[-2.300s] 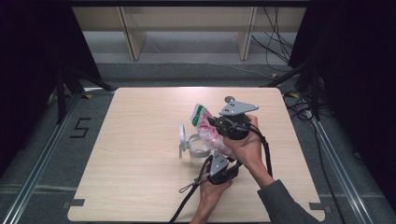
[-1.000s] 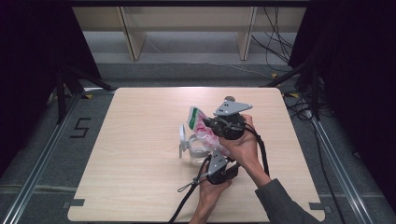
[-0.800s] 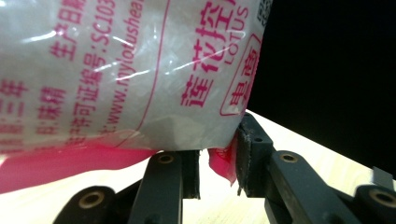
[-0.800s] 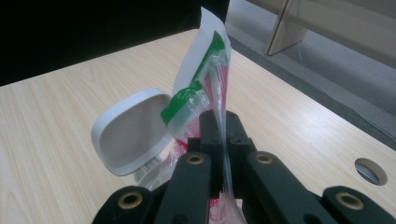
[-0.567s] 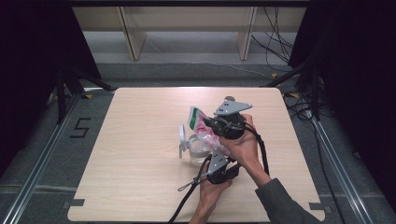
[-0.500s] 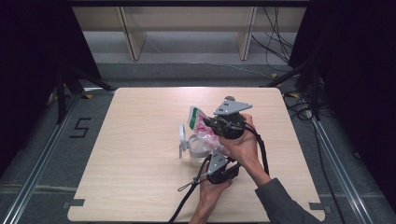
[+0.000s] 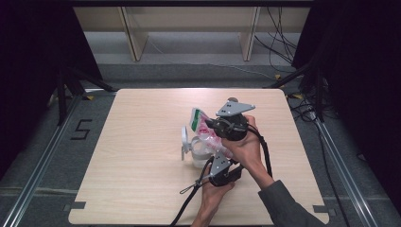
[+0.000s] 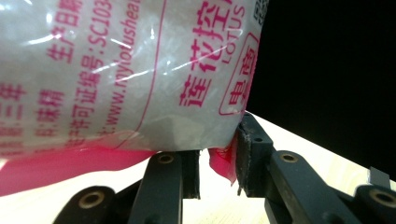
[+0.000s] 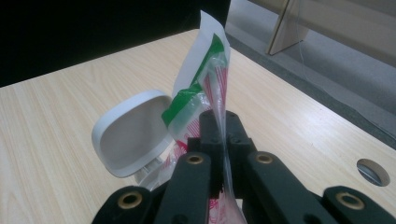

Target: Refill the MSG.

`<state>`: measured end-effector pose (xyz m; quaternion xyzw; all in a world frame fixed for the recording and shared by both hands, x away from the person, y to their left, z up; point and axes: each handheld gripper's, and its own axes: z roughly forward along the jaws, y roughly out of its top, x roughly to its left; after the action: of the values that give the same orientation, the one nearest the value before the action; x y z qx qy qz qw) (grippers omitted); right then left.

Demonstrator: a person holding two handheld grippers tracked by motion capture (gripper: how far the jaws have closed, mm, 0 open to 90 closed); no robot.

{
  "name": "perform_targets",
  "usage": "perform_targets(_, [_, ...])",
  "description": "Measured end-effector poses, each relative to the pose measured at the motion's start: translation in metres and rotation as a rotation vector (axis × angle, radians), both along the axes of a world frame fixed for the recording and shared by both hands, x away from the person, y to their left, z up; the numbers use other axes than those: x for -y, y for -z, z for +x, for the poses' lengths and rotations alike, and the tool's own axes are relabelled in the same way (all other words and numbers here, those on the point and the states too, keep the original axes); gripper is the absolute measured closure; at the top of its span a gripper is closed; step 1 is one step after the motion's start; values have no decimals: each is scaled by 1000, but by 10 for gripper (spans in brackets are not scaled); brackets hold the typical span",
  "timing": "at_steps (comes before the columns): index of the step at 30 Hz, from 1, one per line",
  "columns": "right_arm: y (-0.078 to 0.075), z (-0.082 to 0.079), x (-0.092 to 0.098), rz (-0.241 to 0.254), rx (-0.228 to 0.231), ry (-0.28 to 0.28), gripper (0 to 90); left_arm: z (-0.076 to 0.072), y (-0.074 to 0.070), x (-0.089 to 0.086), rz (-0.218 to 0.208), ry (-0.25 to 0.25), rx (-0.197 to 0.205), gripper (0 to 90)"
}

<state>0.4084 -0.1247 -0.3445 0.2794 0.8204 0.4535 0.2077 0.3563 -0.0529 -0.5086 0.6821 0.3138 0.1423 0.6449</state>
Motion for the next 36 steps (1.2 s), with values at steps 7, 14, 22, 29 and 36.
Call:
perform_targets(7, [0, 1, -2, -2, -13, -12, 897, -1, -1, 0, -5, -7, -3, 729])
perform_targets(14, [0, 0, -4, -18, -27, -16, 897, -2, -2, -1, -7, -9, -9, 729])
perform_targets(22, [1, 0, -8, -37, -8, -25, 897, -2, -2, -1, -21, -3, -13, 728])
perform_targets(29, [2, 0, -10, -32, -14, -20, 896, -2, -2, -1, -20, -6, -13, 728])
perform_targets(36, [2, 0, -10, -24, -17, -24, 896, -1, -2, -3, 0, -8, -9, 728])
